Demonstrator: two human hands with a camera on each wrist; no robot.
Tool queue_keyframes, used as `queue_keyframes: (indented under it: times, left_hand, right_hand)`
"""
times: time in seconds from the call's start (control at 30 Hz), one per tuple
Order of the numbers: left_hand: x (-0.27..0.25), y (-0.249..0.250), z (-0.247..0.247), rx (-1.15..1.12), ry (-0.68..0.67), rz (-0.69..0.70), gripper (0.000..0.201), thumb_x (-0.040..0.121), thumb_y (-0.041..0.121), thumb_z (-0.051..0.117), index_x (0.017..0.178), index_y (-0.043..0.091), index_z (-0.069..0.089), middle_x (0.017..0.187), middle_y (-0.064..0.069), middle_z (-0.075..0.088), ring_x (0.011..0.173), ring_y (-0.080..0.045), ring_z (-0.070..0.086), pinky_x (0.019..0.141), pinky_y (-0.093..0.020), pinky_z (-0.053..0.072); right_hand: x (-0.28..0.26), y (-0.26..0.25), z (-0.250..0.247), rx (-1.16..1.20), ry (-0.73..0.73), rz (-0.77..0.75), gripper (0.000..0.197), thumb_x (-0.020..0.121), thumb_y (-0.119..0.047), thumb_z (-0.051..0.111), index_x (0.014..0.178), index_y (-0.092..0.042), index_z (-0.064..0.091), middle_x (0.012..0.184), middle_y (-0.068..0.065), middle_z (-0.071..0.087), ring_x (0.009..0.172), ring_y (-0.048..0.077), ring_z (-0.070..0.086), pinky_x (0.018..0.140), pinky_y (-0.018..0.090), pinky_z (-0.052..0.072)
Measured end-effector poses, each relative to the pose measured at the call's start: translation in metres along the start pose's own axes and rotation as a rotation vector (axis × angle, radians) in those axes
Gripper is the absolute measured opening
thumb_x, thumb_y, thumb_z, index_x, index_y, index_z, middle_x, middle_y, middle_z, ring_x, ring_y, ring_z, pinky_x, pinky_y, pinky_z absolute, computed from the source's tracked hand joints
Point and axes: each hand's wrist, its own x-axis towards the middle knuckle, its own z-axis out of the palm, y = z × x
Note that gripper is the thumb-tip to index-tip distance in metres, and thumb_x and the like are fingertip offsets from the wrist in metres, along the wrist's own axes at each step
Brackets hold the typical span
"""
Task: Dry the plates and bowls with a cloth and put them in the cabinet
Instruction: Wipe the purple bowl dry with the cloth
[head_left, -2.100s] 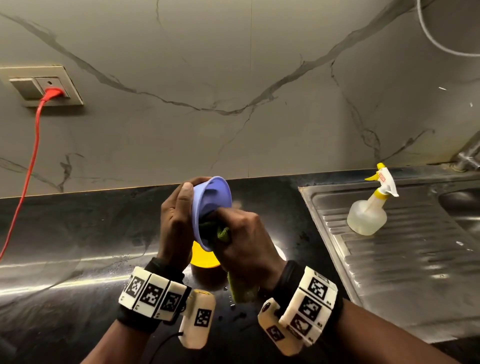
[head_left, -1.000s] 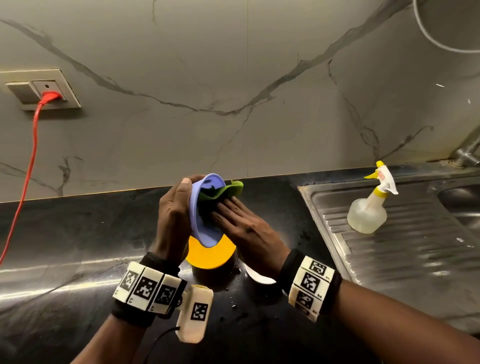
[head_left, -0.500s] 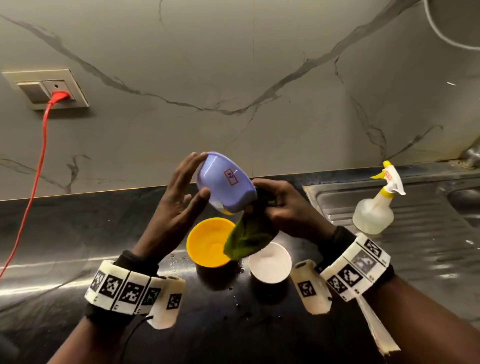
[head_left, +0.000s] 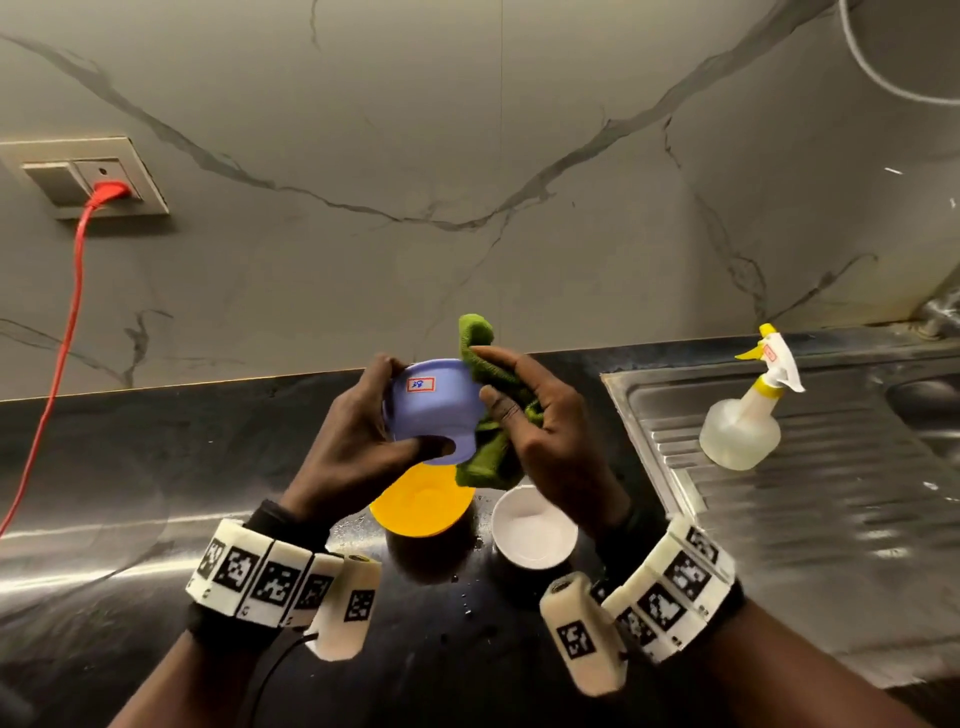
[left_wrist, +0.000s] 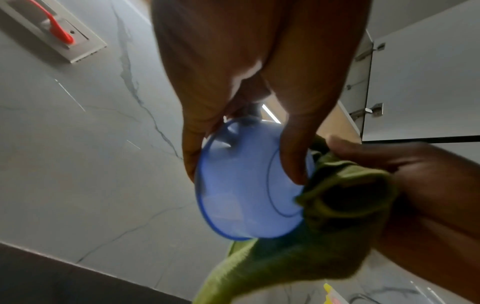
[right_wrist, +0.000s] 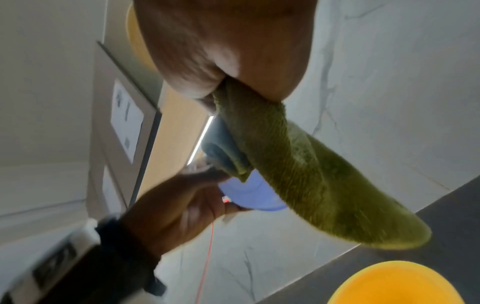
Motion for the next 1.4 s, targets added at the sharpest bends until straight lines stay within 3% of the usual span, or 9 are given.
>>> queue_keyframes:
  times: [0.3,0.43,0.57,0.67,0.8,1.03,1.17,1.33,1.4]
  left_hand:
    - [-0.013,0.006,0.027,-0.076,0.160,-0.016,0.060,0.058,0.042,0.081,0.104,0.012,0.055,0.096,-0.001,0.066,0.084,-0.017,0.066,0.073,-0.042,0.059]
    - [-0.014,0.008,0.027,-0.187,0.225,-0.056,0.052,0.057,0.040,0.085,0.097,0.027,0.055,0.093,0.006,0.065,0.087,-0.021,0.064,0.076,-0.051,0.056]
    - [-0.012,0.014,0.028,-0.255,0.139,-0.058,0.050,0.061,0.038,0.085,0.100,0.031,0.054,0.098,0.000,0.064,0.093,-0.023,0.065,0.080,-0.052,0.056]
    - [-0.007,0.011,0.023,-0.157,0.038,-0.085,0.065,0.061,0.045,0.082,0.116,0.025,0.054,0.107,-0.006,0.067,0.098,-0.029,0.067,0.085,-0.052,0.056]
    - [-0.006,0.011,0.015,0.116,-0.036,0.062,0.055,0.063,0.048,0.074,0.098,0.012,0.053,0.085,-0.002,0.063,0.074,-0.022,0.057,0.062,-0.033,0.051]
    - [-0.009,0.025,0.034,0.035,0.064,0.122,0.043,0.068,0.015,0.070,0.109,0.026,0.065,0.090,0.014,0.071,0.079,0.001,0.065,0.069,-0.025,0.054]
    - [-0.011,0.019,0.026,-0.147,0.126,0.049,0.044,0.058,0.023,0.084,0.091,0.001,0.064,0.083,-0.018,0.067,0.075,-0.026,0.060,0.068,-0.056,0.052]
    - [-0.014,0.028,0.021,-0.346,0.130,-0.006,0.066,0.054,0.026,0.089,0.112,0.007,0.064,0.106,-0.014,0.072,0.098,-0.033,0.068,0.085,-0.048,0.056]
    - [-0.011,0.028,0.021,-0.245,0.113,0.007,0.062,0.059,0.034,0.088,0.112,0.010,0.064,0.102,-0.012,0.072,0.094,-0.037,0.067,0.081,-0.051,0.056]
  right_hand:
    - [0.007,0.006,0.023,-0.325,0.006,-0.335,0.028,0.095,-0.010,0.057,0.121,-0.007,0.066,0.128,0.006,0.064,0.125,0.016,0.056,0.107,0.036,0.044]
    - [0.015,0.008,0.012,-0.062,0.132,0.099,0.020,0.095,-0.032,0.051,0.108,-0.031,0.066,0.103,-0.018,0.069,0.099,-0.004,0.063,0.088,0.017,0.048]
    - [0.007,-0.011,0.009,0.294,0.246,0.341,0.030,0.104,-0.015,0.038,0.104,0.007,0.059,0.086,0.021,0.057,0.067,0.003,0.061,0.068,0.022,0.049]
    - [0.014,-0.011,0.008,0.135,0.324,0.224,0.029,0.102,-0.019,0.046,0.084,0.000,0.059,0.072,0.016,0.052,0.066,0.028,0.051,0.064,0.033,0.039]
    - [0.023,-0.001,0.003,-0.332,0.114,-0.055,0.025,0.093,-0.025,0.050,0.070,-0.019,0.052,0.057,-0.009,0.047,0.056,0.004,0.043,0.056,0.016,0.032]
    - [0.008,-0.016,0.039,-0.593,0.168,-0.248,0.024,0.098,-0.034,0.041,0.085,-0.017,0.052,0.077,-0.005,0.051,0.070,0.014,0.046,0.069,0.027,0.035]
    - [0.015,-0.011,0.028,-0.436,0.144,-0.160,0.022,0.098,-0.027,0.047,0.085,-0.015,0.061,0.077,-0.002,0.059,0.074,0.018,0.056,0.071,0.032,0.044]
    - [0.021,-0.018,0.010,0.059,0.258,0.243,0.030,0.104,-0.021,0.042,0.111,-0.004,0.065,0.122,0.007,0.029,0.094,0.020,0.055,0.092,0.013,0.044]
    - [0.022,-0.012,0.005,-0.020,0.186,0.218,0.035,0.095,-0.050,0.040,0.106,-0.026,0.063,0.102,-0.004,0.055,0.110,0.026,0.060,0.103,0.037,0.045]
